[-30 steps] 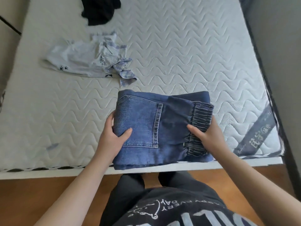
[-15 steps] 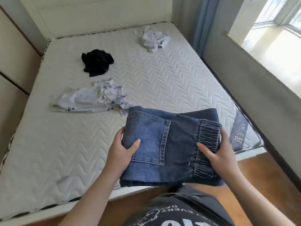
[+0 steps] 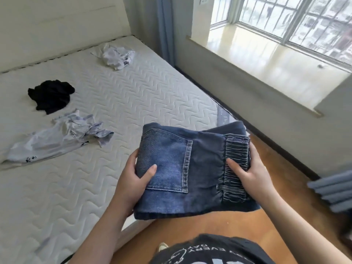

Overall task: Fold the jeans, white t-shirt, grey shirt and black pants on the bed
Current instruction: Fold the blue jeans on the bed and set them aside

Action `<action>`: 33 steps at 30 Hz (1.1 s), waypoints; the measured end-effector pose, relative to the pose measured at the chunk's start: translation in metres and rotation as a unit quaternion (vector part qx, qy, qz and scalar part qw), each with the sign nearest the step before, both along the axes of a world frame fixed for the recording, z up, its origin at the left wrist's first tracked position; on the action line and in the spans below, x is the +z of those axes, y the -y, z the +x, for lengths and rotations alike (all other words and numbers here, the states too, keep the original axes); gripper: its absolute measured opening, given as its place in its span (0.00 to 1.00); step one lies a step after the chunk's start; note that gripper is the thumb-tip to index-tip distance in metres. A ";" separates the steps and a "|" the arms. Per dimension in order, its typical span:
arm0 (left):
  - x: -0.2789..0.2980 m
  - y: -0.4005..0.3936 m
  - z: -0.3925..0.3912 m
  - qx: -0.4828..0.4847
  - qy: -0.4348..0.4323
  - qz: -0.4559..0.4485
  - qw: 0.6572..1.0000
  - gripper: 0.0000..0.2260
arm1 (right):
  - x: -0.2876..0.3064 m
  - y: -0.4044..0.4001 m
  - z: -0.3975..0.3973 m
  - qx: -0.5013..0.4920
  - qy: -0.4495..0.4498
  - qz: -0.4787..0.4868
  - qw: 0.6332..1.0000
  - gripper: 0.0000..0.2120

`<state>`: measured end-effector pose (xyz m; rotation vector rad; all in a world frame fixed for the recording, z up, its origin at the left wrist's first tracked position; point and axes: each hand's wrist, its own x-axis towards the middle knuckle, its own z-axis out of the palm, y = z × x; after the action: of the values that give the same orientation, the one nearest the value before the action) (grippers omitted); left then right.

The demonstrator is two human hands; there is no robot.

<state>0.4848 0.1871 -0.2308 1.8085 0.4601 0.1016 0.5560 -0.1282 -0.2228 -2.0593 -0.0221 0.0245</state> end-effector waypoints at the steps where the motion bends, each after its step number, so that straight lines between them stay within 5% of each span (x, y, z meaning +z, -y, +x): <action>1: 0.002 0.014 0.005 -0.020 0.004 0.002 1.000 0.26 | 0.001 0.017 -0.003 -0.013 0.003 0.001 1.000 0.33; 15: 0.020 0.280 0.100 -0.206 -0.005 -0.031 0.978 0.24 | 0.008 0.288 -0.026 -0.159 -0.024 0.014 0.987 0.35; 33: -0.011 0.381 0.284 -0.252 -0.031 -0.035 0.967 0.26 | -0.036 0.378 0.105 -0.263 -0.050 0.038 0.963 0.35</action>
<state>0.7685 -0.1943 -0.2423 1.8103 0.0354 -0.3207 0.6612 -0.5059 -0.2585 -1.9257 0.5761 -0.1983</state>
